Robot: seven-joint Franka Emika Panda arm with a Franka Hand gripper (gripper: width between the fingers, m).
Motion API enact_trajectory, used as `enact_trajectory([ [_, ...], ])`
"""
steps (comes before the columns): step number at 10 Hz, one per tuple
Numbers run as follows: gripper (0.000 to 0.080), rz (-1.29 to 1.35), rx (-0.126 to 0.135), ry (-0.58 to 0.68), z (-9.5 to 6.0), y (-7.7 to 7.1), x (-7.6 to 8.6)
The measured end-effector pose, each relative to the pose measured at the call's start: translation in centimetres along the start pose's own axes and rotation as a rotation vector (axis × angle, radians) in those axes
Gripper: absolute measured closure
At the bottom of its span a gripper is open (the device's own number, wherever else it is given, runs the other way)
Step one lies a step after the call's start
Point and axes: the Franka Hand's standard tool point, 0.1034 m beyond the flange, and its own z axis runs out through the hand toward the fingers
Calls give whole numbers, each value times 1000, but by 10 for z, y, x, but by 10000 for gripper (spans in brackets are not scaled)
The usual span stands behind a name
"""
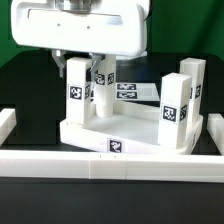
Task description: Assemble desk
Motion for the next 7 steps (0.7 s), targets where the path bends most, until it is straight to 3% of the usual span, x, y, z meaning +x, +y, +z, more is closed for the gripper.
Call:
enact_trajectory([
  [2, 509, 338, 25, -5, 1, 1, 0],
  [7, 509, 869, 62, -21, 2, 0, 1],
])
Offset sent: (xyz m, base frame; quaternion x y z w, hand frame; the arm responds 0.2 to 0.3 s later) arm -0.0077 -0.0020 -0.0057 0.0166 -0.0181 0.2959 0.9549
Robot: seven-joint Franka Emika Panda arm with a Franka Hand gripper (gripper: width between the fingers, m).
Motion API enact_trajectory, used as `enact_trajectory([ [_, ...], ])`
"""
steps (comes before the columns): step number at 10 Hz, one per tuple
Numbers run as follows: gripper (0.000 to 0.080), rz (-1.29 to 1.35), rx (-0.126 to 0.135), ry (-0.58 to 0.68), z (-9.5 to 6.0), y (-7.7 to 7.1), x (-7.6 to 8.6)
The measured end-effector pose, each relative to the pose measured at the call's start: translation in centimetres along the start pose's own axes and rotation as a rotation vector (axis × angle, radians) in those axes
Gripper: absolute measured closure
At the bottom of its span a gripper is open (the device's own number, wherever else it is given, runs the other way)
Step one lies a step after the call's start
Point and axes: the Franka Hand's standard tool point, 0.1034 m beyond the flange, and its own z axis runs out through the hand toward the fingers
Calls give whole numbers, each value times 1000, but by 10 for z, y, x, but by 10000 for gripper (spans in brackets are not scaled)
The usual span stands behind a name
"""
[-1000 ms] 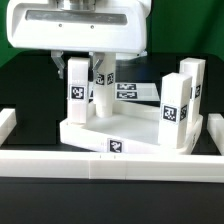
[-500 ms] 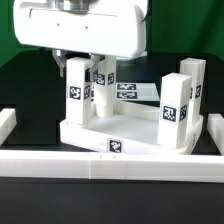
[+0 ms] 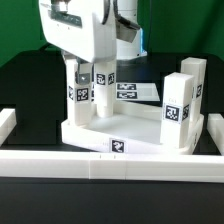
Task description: Assemble desk
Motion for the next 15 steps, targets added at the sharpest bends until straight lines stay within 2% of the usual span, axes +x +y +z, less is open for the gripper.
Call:
enact_trajectory([
  [3, 509, 230, 3, -5, 0, -2, -4],
  [5, 509, 214, -3, -1, 1, -1, -4],
  [7, 227, 136, -18, 7, 3, -4, -4],
  [8, 166, 69, -16, 9, 2, -5, -4],
  [13, 151, -261, -19, 9, 2, -5, -4],
  [14, 151, -408, -43, 25, 2, -6, -6],
  [15, 151, -507, -50, 28, 2, -7, -8],
])
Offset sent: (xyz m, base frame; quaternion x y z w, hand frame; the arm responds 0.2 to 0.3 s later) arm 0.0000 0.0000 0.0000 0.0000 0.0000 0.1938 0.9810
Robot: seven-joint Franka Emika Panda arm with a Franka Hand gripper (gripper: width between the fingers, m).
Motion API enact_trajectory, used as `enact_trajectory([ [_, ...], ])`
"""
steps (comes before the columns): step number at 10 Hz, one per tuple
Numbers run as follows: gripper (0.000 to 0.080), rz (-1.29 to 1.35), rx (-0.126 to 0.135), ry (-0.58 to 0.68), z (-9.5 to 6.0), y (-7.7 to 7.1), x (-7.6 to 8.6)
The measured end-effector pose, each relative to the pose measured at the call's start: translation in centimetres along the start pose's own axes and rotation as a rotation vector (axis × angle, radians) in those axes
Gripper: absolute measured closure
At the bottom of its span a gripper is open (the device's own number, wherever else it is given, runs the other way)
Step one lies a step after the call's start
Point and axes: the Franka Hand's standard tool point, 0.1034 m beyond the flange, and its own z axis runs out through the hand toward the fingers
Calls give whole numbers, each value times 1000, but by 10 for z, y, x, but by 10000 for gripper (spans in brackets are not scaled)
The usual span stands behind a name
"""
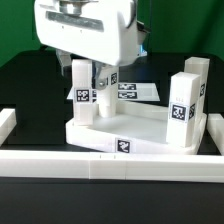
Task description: Assemble desk
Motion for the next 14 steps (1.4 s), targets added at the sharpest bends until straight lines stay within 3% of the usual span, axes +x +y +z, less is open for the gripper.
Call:
enact_trajectory([
  [11, 151, -752, -14, 1, -1, 3, 1],
  [13, 402, -749, -15, 1, 0, 3, 1],
  [14, 402, -749, -15, 0, 0, 3, 1],
])
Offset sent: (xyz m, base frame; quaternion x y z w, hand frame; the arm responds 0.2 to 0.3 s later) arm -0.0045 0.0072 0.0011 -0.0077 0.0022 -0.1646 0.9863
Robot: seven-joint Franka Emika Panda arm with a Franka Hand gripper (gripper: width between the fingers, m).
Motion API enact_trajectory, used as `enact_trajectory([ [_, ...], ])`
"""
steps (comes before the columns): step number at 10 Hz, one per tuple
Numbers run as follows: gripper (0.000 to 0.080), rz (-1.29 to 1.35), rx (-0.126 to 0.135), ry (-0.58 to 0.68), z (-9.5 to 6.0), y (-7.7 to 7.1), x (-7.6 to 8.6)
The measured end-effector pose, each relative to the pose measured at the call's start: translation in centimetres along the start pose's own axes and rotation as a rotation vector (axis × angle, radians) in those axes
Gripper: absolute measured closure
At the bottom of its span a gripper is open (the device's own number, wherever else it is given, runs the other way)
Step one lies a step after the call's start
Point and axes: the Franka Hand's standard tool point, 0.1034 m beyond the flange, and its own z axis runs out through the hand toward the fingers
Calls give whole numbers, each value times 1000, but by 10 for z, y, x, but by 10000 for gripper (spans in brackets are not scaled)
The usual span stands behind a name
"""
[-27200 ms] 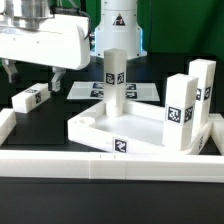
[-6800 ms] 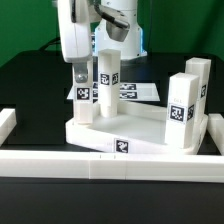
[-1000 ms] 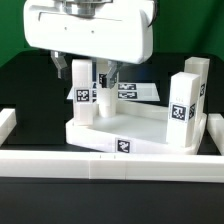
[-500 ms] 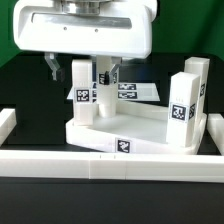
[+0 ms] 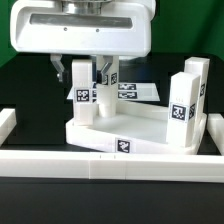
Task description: Assemble desk
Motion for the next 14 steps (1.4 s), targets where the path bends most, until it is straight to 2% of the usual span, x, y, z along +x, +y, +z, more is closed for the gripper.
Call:
enact_trajectory([
  [1, 511, 11, 0, 0, 0, 0, 0],
  [5, 511, 177, 1, -1, 0, 0, 0],
  [8, 511, 516, 12, -5, 1, 0, 0],
  [10, 511, 657, 5, -3, 1, -6, 2],
  [14, 511, 891, 11, -4, 1, -6, 2],
])
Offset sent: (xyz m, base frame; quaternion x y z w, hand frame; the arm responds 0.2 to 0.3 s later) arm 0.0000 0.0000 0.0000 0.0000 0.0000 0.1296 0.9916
